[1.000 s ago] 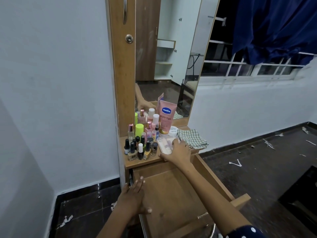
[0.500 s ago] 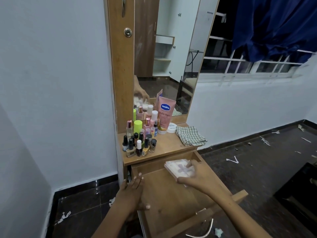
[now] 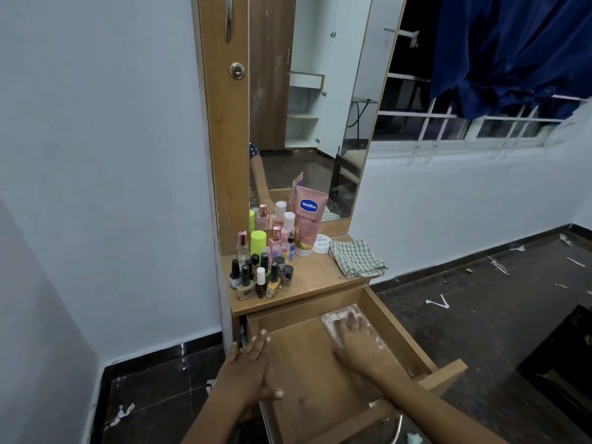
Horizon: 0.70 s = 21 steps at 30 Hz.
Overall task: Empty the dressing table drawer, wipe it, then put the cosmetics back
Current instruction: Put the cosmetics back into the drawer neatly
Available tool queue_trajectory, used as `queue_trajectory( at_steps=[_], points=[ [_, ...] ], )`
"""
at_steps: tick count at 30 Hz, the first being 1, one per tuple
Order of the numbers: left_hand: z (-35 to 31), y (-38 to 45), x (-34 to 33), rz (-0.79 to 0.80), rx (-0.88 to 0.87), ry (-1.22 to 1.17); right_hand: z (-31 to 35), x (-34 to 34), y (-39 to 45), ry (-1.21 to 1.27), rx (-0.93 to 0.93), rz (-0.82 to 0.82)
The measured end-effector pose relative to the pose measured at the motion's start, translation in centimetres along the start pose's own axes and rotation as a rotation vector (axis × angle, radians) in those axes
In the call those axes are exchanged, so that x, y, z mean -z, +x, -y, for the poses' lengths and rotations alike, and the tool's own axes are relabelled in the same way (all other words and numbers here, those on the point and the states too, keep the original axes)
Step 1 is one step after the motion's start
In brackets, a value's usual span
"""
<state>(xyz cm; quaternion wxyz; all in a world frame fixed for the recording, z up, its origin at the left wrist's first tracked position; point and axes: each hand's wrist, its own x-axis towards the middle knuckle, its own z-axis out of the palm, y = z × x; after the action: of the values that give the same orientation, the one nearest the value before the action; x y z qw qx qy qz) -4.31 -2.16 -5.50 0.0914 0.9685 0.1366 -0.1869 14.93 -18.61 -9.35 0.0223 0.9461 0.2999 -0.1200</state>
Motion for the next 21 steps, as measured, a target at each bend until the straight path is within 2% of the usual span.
queue_trajectory(
  at_steps=[3, 5, 15, 21],
  points=[
    [0.0, 0.0, -0.1, 0.003, -0.005, 0.002, 0.3, -0.7, 0.0, -0.043, 0.167, 0.071],
    [0.0, 0.0, -0.1, 0.005, -0.006, 0.006, 0.3, -1.0, 0.1, -0.092, 0.202, 0.104],
    [0.0, 0.1, -0.2, 0.013, -0.002, 0.013, -0.8, -1.2, 1.0, -0.102, 0.164, 0.141],
    [0.0, 0.1, -0.3, 0.004, 0.005, 0.012, -0.8, -1.4, 1.0, -0.052, 0.173, 0.1]
  ],
)
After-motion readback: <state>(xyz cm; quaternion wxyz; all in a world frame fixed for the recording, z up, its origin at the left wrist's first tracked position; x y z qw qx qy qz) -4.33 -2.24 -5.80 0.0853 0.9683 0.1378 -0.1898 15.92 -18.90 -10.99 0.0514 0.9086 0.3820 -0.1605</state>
